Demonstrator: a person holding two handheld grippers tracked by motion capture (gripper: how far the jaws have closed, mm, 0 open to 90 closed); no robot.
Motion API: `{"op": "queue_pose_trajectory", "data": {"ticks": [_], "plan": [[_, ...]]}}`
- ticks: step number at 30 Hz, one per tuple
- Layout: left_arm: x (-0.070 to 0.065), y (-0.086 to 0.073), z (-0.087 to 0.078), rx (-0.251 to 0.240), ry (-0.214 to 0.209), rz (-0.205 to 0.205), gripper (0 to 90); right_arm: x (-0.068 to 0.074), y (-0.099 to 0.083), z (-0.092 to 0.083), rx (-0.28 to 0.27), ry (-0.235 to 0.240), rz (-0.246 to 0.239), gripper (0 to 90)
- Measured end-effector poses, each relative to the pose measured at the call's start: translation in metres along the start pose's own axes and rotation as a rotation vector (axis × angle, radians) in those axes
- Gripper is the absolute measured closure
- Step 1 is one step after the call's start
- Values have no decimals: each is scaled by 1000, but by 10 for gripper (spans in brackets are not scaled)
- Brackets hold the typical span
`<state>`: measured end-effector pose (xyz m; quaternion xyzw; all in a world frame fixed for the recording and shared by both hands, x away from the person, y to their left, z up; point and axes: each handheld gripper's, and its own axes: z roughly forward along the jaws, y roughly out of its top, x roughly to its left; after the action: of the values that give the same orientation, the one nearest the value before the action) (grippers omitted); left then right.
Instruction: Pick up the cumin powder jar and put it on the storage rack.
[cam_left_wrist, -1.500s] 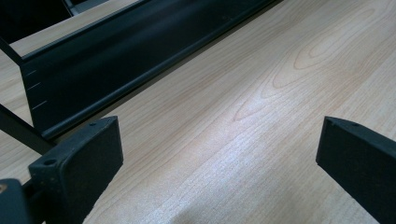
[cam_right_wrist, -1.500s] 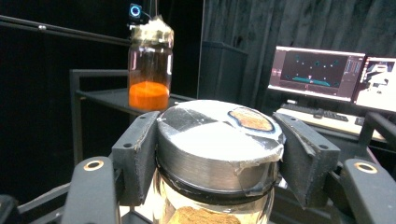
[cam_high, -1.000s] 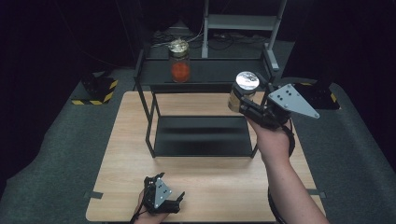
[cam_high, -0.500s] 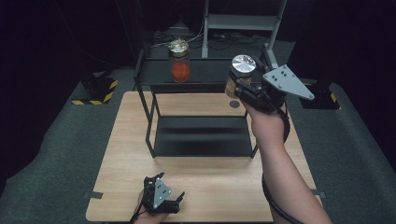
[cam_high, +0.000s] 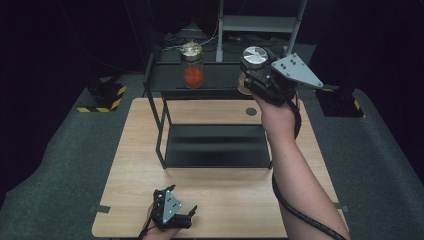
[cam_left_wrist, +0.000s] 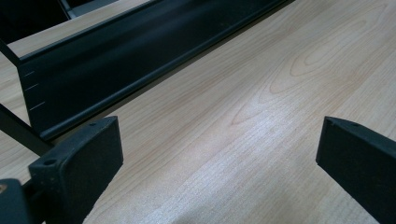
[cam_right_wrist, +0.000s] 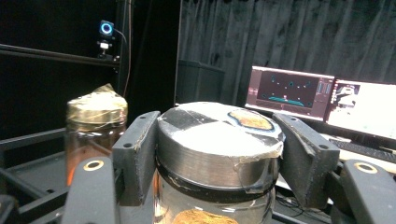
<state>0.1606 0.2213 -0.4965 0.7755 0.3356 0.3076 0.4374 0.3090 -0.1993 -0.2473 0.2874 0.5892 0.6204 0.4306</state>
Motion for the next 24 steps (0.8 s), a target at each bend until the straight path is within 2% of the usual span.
{"op": "queue_pose_trajectory", "data": {"ticks": [10, 18, 24], "plan": [[3, -2, -1, -10, -8, -21, 8, -7, -3, 19, 7, -27, 11, 343], [0, -2, -1, -7, -3, 6, 8, -10, -7, 33, 27, -33, 21, 344], [1, -2, -1, -10, -5, 0, 9, -11, -9, 38, 43, -32, 37, 343]]}}
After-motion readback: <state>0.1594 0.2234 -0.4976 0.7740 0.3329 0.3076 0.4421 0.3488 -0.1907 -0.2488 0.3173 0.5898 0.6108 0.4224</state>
